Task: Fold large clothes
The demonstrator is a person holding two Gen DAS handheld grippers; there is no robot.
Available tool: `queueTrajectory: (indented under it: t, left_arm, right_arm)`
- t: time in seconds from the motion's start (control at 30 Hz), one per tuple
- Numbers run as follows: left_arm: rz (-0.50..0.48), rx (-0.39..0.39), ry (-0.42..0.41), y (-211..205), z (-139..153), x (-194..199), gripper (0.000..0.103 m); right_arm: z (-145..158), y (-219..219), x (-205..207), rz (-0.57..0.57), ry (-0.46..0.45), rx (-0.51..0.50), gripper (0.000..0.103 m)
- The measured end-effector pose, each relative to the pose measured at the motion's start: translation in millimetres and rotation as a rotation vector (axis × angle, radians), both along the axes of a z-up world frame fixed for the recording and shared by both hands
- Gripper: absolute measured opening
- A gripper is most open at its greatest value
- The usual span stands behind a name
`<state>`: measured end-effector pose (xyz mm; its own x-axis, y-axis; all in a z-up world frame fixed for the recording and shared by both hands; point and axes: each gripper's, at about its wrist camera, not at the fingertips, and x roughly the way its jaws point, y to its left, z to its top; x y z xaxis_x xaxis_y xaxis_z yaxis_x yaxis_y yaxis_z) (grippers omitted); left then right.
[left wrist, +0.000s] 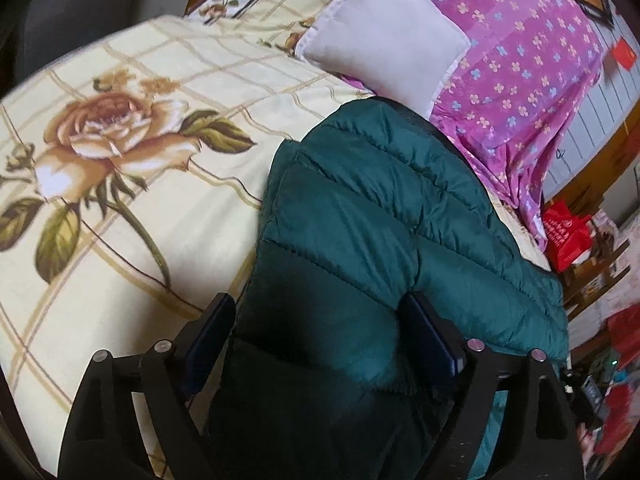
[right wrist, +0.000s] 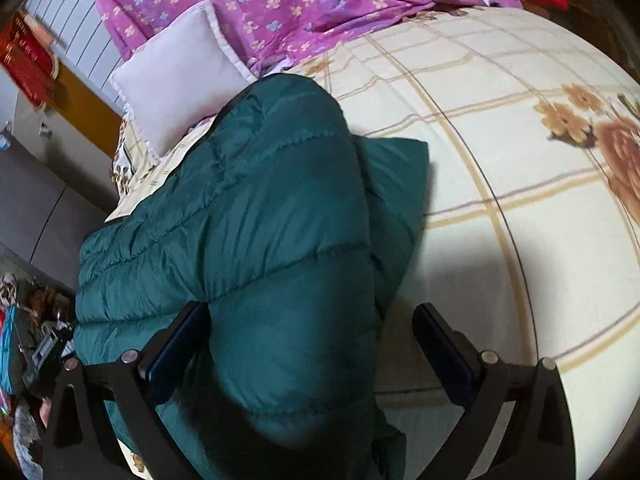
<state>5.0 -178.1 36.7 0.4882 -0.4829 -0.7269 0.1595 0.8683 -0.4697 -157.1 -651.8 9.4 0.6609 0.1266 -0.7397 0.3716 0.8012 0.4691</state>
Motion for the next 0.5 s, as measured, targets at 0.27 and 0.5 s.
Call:
queueTrajectory:
  t: [0.27,0.5]
  left_arm:
    - [-0.007,-0.062,0.04,3.2,-10.9,8.0,0.08]
    - [-0.009,-0.11,0.072,6.2,-16.2,10.0,0.08]
  right_arm:
    - [0.4,2.0,16.4,0.06,0.023,-0.014,0.103]
    - [1.3,9.5,23.0,0.09,0.011,-0.012,0.103]
